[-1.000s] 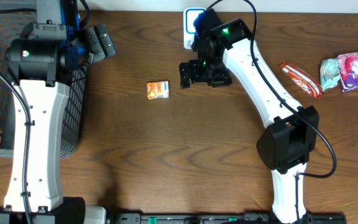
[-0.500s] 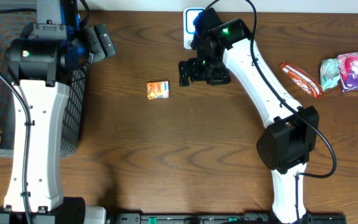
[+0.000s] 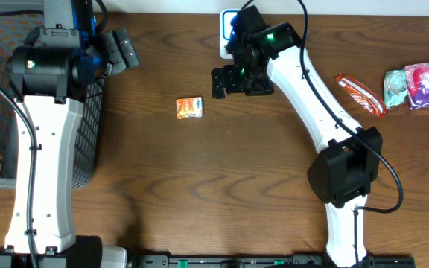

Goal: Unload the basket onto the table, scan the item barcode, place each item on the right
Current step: 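Move the right gripper toward the orange tissue pack, then lower the right gripper and grasp the orange tissue pack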

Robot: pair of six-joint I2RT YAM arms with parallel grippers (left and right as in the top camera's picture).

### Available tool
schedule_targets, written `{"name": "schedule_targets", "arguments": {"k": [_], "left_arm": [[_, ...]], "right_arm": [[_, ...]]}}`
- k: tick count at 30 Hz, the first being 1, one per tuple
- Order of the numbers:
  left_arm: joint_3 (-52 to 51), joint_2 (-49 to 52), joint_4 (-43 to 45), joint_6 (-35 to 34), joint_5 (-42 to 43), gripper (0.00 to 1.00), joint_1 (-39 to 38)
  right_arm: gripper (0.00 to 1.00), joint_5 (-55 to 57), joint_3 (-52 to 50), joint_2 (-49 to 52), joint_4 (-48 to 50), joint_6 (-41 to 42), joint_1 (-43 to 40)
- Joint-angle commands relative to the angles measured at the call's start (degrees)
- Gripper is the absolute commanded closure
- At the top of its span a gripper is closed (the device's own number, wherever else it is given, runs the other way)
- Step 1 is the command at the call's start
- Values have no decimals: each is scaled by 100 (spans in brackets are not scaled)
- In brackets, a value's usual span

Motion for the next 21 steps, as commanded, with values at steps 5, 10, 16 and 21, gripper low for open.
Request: {"name": "schedule_targets", "arguments": {"k": [5, 10, 16, 21], "left_arm": [[20, 17, -17, -28, -33, 2, 24], [20, 17, -17, -28, -33, 2, 24], [20, 17, -17, -28, -33, 2, 24], [20, 17, -17, -28, -33, 2, 24]], "right_arm": [[1, 46, -11, -24, 24, -116, 46], [1, 44, -11, -24, 24, -114, 81], [1, 42, -11, -24, 70, -114, 219], [1, 42, -11, -24, 444, -177, 452]]}}
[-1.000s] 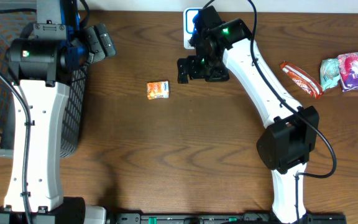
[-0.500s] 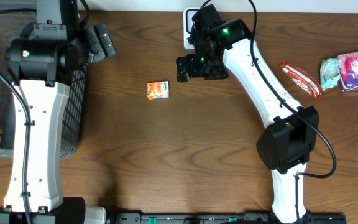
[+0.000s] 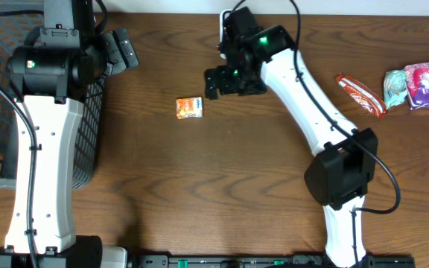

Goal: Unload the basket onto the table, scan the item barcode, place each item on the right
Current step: 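Lower the right gripper and grasp the orange tissue pack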

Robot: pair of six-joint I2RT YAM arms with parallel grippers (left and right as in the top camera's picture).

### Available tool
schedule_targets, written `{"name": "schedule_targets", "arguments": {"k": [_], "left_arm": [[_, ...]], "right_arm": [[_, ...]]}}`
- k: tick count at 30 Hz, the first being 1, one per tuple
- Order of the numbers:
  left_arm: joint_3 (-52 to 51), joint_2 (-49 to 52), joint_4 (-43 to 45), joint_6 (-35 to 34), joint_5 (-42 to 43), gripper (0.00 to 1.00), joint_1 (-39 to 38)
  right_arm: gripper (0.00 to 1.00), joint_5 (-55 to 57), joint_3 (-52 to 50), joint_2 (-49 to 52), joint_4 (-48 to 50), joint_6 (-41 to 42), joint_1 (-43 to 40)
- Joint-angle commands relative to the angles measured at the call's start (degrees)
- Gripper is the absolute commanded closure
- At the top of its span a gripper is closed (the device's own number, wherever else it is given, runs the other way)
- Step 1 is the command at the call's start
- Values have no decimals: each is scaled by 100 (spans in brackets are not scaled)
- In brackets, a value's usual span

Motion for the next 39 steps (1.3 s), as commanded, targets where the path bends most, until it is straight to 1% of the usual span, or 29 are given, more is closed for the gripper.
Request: {"name": "schedule_targets", "arguments": {"k": [1, 11, 16, 20, 24, 26, 28, 29, 31, 34, 38, 39], "left_arm": [[20, 17, -17, -28, -35, 2, 24], [20, 17, -17, -28, -33, 2, 24], [20, 17, -17, -28, -35, 2, 24], [20, 17, -17, -28, -35, 2, 24], [20, 17, -17, -28, -35, 2, 24], [20, 17, -17, -28, -35, 2, 24], [20, 17, -17, -28, -35, 2, 24], [20, 17, -17, -28, -33, 2, 24], [20, 17, -17, -28, -35, 2, 24], [20, 17, -17, -28, -33, 2, 24], [20, 17, -17, -28, -35, 2, 24], [20, 17, -17, -28, -35, 2, 24]], "right_arm": [[1, 11, -11, -24, 184, -164, 251], [1, 24, -13, -24, 339, -133, 636], [1, 190, -13, -15, 1235, -160, 654], [1, 323, -13, 216, 1910, -737, 623], [1, 282, -13, 579, 2170, -994, 501], [1, -11, -13, 791, 2264, -1032, 393], [7, -763, -13, 1005, 2380, -1305, 282], [14, -1202, -13, 1123, 2430, -1412, 219], [27, -1569, -13, 1307, 2470, -1423, 136], [33, -1585, -13, 1530, 2428, -1554, 74], [35, -1718, -13, 1753, 2284, -1963, 70], [39, -1714, -13, 1768, 2199, -2039, 70]]}}
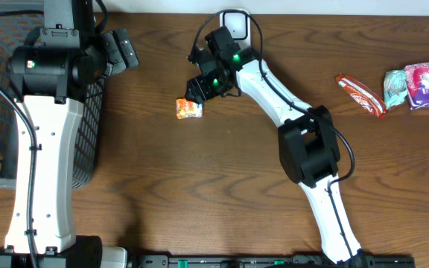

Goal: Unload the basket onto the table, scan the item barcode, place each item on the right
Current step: 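Lower the right gripper and grasp the orange tissue pack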

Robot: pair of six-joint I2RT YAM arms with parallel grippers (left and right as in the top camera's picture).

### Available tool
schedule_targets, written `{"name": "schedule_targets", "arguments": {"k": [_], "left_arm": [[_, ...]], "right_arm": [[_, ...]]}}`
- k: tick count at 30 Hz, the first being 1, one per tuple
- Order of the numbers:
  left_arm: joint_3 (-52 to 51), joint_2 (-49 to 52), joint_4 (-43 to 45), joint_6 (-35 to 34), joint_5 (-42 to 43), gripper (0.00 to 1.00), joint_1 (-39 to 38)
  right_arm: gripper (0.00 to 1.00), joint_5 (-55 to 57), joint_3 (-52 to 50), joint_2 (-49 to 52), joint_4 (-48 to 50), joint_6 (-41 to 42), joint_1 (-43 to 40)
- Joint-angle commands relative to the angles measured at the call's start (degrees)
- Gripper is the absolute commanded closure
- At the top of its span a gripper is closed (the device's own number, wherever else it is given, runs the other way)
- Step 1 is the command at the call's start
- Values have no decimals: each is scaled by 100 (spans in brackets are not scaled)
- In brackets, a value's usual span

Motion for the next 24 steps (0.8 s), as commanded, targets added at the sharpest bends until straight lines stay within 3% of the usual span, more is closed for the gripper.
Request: {"name": "schedule_targets", "arguments": {"k": [1, 11, 13, 19, 24], "left_arm": [[20, 15, -17, -28, -33, 2, 24], [20, 15, -17, -28, -35, 2, 24], [20, 15, -17, -28, -35, 2, 24], [20, 15, -17, -28, -35, 2, 24], [20, 15, -17, -28, -33, 2, 24]], "right_arm": [[43, -365, -4, 68, -170, -520, 42], [94, -297, 0, -343, -1764, -1080, 131], [92, -90, 0, -529, -1978, -1075, 151], [60, 623, 0, -986, -1196, -728, 173], [53, 592, -2, -839, -68, -732, 144]]}}
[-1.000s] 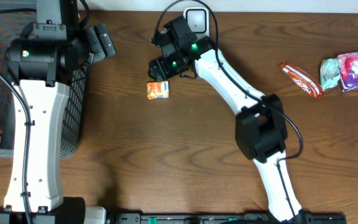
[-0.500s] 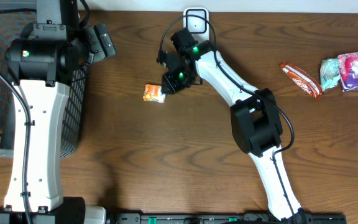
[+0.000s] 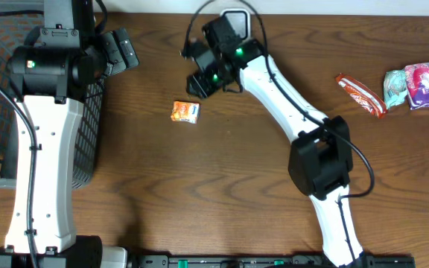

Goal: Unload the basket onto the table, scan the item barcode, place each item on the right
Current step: 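Lower the right gripper and grasp the orange tissue pack, then lift the orange pack and hold it against the white scanner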

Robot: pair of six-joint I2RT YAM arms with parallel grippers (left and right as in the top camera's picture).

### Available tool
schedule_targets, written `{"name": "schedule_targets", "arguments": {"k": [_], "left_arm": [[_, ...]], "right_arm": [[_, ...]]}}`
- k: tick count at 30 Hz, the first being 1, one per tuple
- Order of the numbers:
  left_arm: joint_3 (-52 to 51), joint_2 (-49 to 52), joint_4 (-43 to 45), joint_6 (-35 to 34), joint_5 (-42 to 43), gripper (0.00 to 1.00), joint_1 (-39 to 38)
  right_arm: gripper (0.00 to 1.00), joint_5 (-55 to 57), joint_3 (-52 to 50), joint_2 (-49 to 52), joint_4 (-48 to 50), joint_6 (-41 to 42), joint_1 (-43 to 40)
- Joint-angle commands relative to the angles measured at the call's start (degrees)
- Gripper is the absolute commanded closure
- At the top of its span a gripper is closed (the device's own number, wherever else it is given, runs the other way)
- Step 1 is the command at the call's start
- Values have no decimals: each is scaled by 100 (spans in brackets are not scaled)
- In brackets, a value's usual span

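Observation:
A small orange snack packet (image 3: 185,112) lies flat on the wooden table, left of centre. My right gripper (image 3: 198,84) hangs just above and to the right of it, a short gap away, open and holding nothing. The right arm reaches in from the bottom right. A white scanner stand (image 3: 234,18) sits at the table's far edge, partly hidden behind the right wrist. My left gripper (image 3: 122,49) is raised at the upper left, by the basket, with nothing in it; the state of its jaws is unclear.
A black wire basket fills the left edge, under the left arm. At the far right lie an orange-red wrapper (image 3: 361,94), a teal packet (image 3: 395,88) and a pink-purple packet (image 3: 427,83).
My right gripper was down at the packet's upper right corner; it now sits slightly higher and farther back. The packet lies a little to the left and has turned slightly. The left arm is unchanged.
My right gripper first hovered near the scanner stand, well right of the packet. It then stood closer to the left, then down at the packet's edge. Now it is drawn back a little and the packet lies nudged leftward, still on the table.

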Motion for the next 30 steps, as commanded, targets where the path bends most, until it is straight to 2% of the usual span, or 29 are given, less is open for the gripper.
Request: {"name": "schedule_targets", "arguments": {"k": [1, 7, 11, 20, 25, 27, 30], "left_arm": [[20, 15, -20, -28, -35, 2, 24], [20, 15, -20, -28, -35, 2, 24], [20, 15, -20, -28, -35, 2, 24], [20, 15, -20, -28, -35, 2, 24], [20, 15, -20, -28, -33, 2, 24], [20, 15, -20, -28, -35, 2, 24], [20, 15, -20, -28, -35, 2, 24]], "right_arm": [[53, 90, 15, 122, 459, 46, -15], [55, -662, 15, 632, 852, 44, 85], [56, -715, 15, 855, 739, 42, 184], [59, -769, 15, 927, -404, -426, 295], [70, -763, 15, 850, -1058, -363, 323], [69, -673, 17, 748, -1027, -170, 323], [58, -229, 35, 608, -765, 162, 321]]}}
